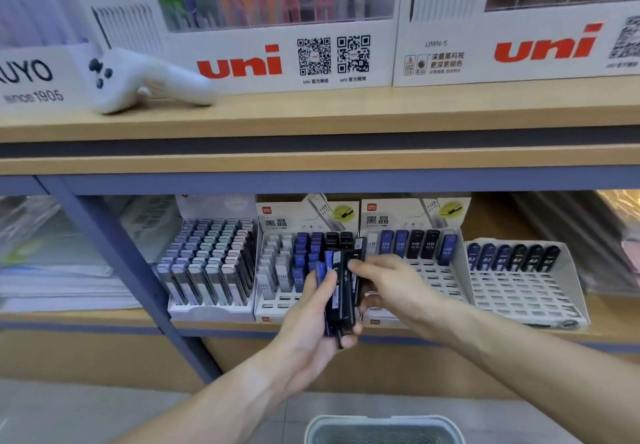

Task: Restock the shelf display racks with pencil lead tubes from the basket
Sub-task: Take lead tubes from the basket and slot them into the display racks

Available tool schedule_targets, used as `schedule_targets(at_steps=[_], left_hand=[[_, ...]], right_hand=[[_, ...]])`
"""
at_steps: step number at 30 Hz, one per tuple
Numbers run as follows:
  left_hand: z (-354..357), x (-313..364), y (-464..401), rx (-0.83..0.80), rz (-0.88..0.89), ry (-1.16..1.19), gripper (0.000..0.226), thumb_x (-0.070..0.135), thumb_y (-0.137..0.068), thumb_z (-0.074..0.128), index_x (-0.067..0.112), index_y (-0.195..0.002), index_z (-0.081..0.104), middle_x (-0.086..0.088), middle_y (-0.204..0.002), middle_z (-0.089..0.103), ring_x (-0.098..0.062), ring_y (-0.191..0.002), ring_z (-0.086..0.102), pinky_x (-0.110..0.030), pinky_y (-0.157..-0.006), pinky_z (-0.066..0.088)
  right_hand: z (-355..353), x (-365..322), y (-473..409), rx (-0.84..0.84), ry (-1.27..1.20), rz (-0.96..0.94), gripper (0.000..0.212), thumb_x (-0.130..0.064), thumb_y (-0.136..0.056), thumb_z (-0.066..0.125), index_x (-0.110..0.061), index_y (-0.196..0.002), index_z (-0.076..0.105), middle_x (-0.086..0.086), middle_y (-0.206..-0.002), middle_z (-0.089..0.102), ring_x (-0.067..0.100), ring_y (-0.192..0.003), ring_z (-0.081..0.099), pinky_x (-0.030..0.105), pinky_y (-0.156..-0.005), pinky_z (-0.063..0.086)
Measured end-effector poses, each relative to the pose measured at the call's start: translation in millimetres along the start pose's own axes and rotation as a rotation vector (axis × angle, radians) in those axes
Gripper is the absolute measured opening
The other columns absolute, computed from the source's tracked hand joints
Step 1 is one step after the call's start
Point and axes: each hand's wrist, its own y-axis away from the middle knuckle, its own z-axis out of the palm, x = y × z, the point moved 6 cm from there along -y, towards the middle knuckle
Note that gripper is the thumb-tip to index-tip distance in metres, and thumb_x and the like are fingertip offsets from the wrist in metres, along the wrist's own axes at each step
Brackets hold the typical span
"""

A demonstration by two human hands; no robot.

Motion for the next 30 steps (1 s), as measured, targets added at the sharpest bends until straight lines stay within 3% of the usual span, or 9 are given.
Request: schedule_targets(at_steps=[2,6,10,15,20,27,30], left_hand=[[-2.6,1.5,-2.2,0.035,0.017,0.001,0.035,0.036,-0.105,0.051,0.026,-0.138,0.046,-0.022,-0.091,0.065,-0.024,-0.061,0.053,-0.027,-0.046,0.036],[-10.5,4.2,-6.2,0.16,0.095,-0.041,0.03,0.033,-0.104,0.054,0.03,-0.134,0.05,-0.013,-0.08,0.07,-0.021,-0.056,0.052,-0.027,-0.046,0.034],[-19.1,7.9,-8.1,0.251,0.15,-0.03,0.029,0.028,-0.103,0.057,0.03,-0.132,0.053,-0.002,-0.07,0.068,-0.018,-0.052,0.047,-0.026,-0.044,0.034],[-22.2,12.9,-6.2,0.259,0.187,-0.002,0.021,0.022,-0.104,0.056,0.024,-0.125,0.059,-0.001,-0.066,0.061,-0.017,-0.049,0.04,-0.026,-0.045,0.032],[-30.0,13.7,-3.1,0.299,0.214,-0.013,0.023,0.024,-0.102,0.059,0.02,-0.124,0.06,-0.005,-0.074,0.061,-0.017,-0.05,0.041,-0.026,-0.044,0.035],[-38.0,17.0,3.2,0.326,0.242,-0.03,0.019,0.023,-0.103,0.058,0.022,-0.122,0.06,-0.006,-0.071,0.053,-0.018,-0.05,0.042,-0.028,-0.045,0.033],[-40.2,18.5,6.1,0.332,0.256,-0.033,0.02,0.023,-0.103,0.058,0.022,-0.122,0.061,-0.006,-0.072,0.054,-0.018,-0.05,0.042,-0.028,-0.046,0.033]], right_hand=[[-0.9,-2.5,-3.7,-0.007,0.081,-0.035,0.026,-0.025,-0.105,0.054,-0.01,-0.105,0.075,0.011,-0.092,0.076,0.026,-0.077,0.061,0.039,-0.07,0.051],[-2.4,-3.8,-9.4,0.031,0.122,-0.081,0.018,-0.024,-0.102,0.06,-0.016,-0.106,0.077,0.009,-0.1,0.077,0.028,-0.08,0.064,0.039,-0.072,0.054],[-9.2,-9.9,-13.8,0.094,0.111,-0.12,0.005,-0.016,-0.095,0.07,-0.018,-0.096,0.075,0.007,-0.09,0.076,0.012,-0.063,0.063,0.028,-0.069,0.056],[-11.6,-10.2,-17.1,0.089,0.037,-0.118,0.046,-0.01,-0.09,0.075,-0.02,-0.129,0.053,0.007,-0.083,0.073,0.006,-0.061,0.065,0.021,-0.063,0.054],[-15.0,-11.4,-20.2,0.06,0.029,-0.161,0.047,-0.008,-0.094,0.07,-0.03,-0.132,0.056,0.0,-0.067,0.063,0.013,-0.056,0.054,0.028,-0.056,0.046],[-12.0,-13.9,-22.1,0.016,-0.106,-0.123,0.037,-0.003,-0.106,0.047,-0.027,-0.131,0.06,0.01,-0.09,0.061,0.022,-0.066,0.062,0.034,-0.063,0.054],[-10.9,-13.6,-24.0,0.011,-0.098,-0.122,0.03,-0.016,-0.102,0.06,-0.03,-0.128,0.063,0.006,-0.092,0.063,0.019,-0.062,0.06,0.032,-0.061,0.052]])
